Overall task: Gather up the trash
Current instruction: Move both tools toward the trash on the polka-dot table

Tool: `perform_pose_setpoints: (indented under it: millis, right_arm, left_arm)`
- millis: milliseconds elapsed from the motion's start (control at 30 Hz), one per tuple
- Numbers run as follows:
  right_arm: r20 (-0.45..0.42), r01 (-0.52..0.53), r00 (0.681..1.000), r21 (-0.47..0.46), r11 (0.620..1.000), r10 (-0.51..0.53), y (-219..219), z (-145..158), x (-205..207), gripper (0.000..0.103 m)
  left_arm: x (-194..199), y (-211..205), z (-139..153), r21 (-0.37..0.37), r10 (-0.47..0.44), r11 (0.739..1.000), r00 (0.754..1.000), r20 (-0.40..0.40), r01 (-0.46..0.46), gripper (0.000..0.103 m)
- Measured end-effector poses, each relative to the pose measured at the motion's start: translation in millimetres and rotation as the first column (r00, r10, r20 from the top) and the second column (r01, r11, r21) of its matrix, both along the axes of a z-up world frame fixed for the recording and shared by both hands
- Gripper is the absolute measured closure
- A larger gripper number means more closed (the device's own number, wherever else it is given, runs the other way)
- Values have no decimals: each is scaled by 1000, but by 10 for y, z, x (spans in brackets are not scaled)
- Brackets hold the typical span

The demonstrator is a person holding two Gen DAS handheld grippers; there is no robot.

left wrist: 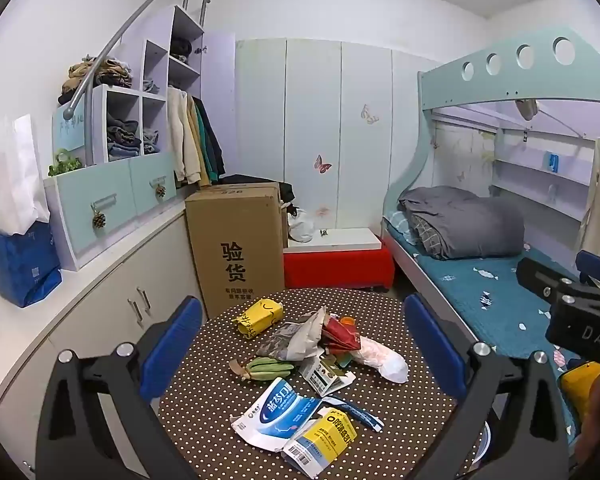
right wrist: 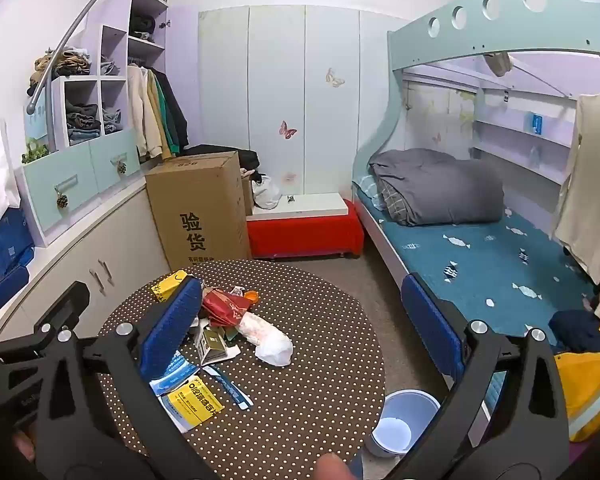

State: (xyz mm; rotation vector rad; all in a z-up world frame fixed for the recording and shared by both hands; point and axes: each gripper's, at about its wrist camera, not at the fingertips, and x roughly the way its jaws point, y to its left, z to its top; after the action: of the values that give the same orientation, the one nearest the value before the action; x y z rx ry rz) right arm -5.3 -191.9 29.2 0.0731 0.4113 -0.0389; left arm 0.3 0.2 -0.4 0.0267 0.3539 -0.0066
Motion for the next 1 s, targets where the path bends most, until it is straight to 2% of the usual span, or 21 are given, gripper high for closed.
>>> perform_pose_setpoints:
  millis: [567,733,833,933,1000]
  right_arm:
    - [-10,-1,1000,-20,1000,1,44,5,28,5]
    - [-43,-9,999,-25,1000,8,70,-76,117,5]
    - [-68,-17,998,-30,999,15,105,-170,183,5]
    - [-119,-27,993,-37,999,22,134,-324,293,5]
    - [-159,-30,987,-37,999,24,151,-448,373,5]
  left_arm:
    - [46,34,-81,-23,-12,1000,1000,-16,11,4]
    - [104,115,-210,-27,-2,1000,999,-53,1,4]
    - [153,182,-326,-2,15,1000,998,-68,-16,4]
    - [207,293,-465,9,28,1000,997,-66,-28,4]
    - [238,368,-559,6,32,999,994,-106,-31,4]
